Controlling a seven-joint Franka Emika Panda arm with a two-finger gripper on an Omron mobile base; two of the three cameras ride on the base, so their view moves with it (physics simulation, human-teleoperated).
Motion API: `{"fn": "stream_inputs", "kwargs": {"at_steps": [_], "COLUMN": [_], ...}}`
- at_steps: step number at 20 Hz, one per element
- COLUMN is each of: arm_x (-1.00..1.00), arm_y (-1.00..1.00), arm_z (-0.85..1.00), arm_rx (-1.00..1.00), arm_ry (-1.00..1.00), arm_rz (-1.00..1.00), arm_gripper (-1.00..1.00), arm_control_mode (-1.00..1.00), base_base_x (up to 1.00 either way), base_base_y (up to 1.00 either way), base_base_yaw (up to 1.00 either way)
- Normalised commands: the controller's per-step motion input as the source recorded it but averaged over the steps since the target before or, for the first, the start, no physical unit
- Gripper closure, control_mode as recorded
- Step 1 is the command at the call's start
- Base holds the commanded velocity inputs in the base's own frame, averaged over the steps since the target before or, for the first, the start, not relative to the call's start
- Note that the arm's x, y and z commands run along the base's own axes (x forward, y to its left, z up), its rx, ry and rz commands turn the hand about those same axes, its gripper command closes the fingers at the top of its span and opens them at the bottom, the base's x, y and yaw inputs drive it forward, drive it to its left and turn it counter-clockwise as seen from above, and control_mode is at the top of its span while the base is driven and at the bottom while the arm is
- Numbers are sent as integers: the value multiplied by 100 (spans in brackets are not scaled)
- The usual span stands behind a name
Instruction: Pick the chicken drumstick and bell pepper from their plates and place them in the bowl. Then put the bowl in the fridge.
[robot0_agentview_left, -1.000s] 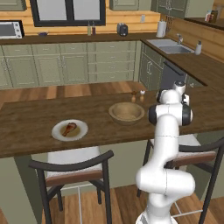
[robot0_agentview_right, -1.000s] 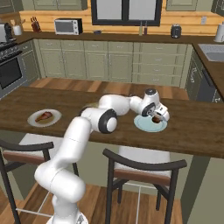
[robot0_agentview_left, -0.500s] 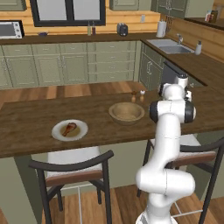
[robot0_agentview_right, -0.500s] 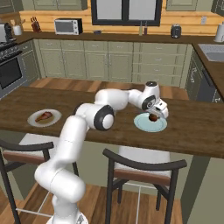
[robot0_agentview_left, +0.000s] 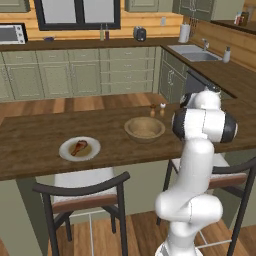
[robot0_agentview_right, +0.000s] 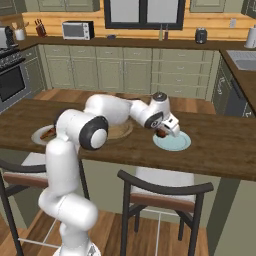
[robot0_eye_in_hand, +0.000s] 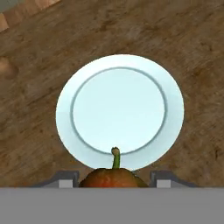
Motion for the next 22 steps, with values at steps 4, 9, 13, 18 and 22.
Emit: {"fn": "stream_inputs", "kwargs": {"at_steps": [4,9,13,18,22], "arm_x": [11,35,31,4,3], "arm_y": [100,95,64,95,84], "arm_z": [54,70,67,0,-33], "arm_rx": [0,0,0,0,0], "arm_ry": [-13,-2,2,2,4], "arm_rz": [0,0,0,0,0], "arm_gripper": [100,100,100,100,100], "arm_control_mode": [-100,-100,-100,-100,-100], "base_base_x": [0,0,0,0,0], "base_base_y": [0,0,0,0,0], "base_base_yaw": [0,0,0,0,0]}}
